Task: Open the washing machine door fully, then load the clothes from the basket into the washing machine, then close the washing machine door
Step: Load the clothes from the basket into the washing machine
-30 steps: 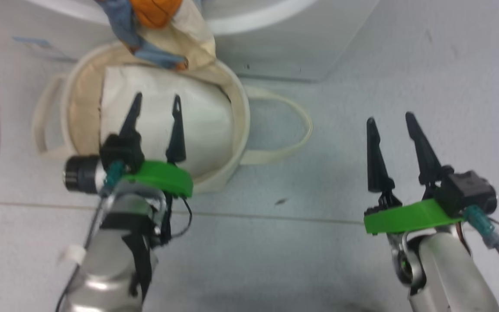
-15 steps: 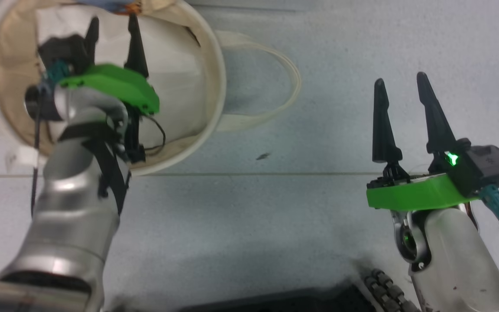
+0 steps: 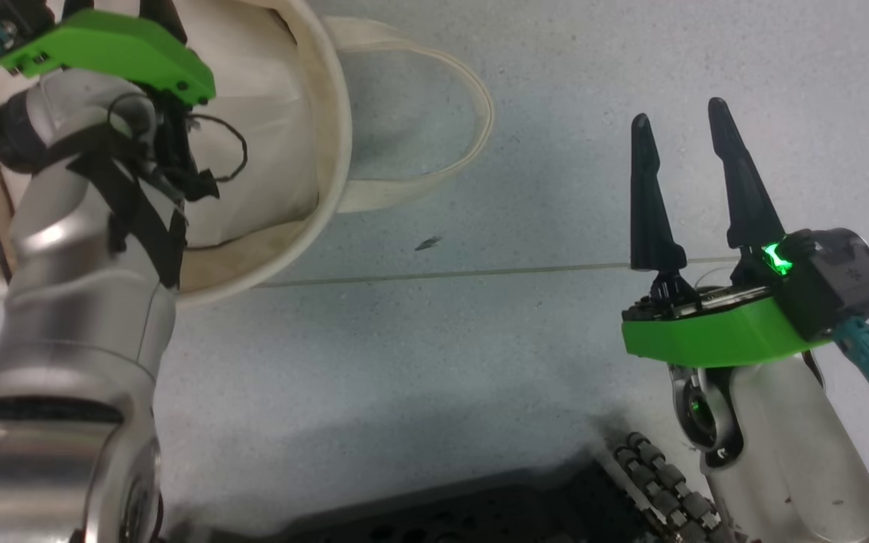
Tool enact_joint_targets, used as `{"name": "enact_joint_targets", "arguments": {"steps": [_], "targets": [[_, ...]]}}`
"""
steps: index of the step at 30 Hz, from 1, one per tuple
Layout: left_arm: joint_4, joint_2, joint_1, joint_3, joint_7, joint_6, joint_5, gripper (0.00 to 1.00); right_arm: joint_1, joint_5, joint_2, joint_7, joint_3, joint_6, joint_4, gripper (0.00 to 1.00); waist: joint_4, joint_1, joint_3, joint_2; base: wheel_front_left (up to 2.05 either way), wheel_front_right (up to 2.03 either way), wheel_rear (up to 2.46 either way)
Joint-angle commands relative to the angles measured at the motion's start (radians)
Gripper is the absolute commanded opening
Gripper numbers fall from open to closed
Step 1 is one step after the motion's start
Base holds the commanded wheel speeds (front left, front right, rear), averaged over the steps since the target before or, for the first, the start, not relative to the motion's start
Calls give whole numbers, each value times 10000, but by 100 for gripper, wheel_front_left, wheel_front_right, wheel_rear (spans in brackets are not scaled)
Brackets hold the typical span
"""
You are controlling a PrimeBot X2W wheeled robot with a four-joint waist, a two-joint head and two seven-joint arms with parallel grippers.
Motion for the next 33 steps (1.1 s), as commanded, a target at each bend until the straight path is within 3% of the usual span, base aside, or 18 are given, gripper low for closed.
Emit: {"name": "enact_joint_targets", "arguments": {"steps": [1, 11, 12, 13, 23, 28, 33], "targets": [[-41, 248, -80, 170, -46, 21, -30, 100, 258, 87, -7, -48, 288, 2, -337, 100, -43, -1, 107, 0, 0, 0, 0], [116, 428, -595, 474, -46, 150, 61, 100, 318, 101, -98, -48, 313, 2, -635, 100, -108, -1, 522, 0, 0, 0, 0], [125, 427, -629, 495, -46, 105, 60, 74, 316, 100, -100, -48, 313, 2, -660, 100, -109, -1, 549, 0, 0, 0, 0], [106, 419, -669, 522, -46, 17, 46, 0, 314, 102, -102, -48, 313, 2, -690, 100, -100, -1, 576, 0, 0, 0, 0], [-1204, 278, -394, 391, -46, -619, 678, 0, 281, 31, -229, -48, 275, 2, -813, 100, 323, -1, 452, 0, 0, 0, 0], [-2581, 254, 334, -44, -46, -1059, 1253, 0, 264, 65, -223, -48, 315, 2, -746, 100, 484, -1, 82, 0, 0, 0, 0], [-4130, 251, 946, -395, -46, -1105, 1455, 0, 276, 114, -196, -48, 367, 2, -658, 100, 627, -1, -341, 0, 0, 0, 0]]}}
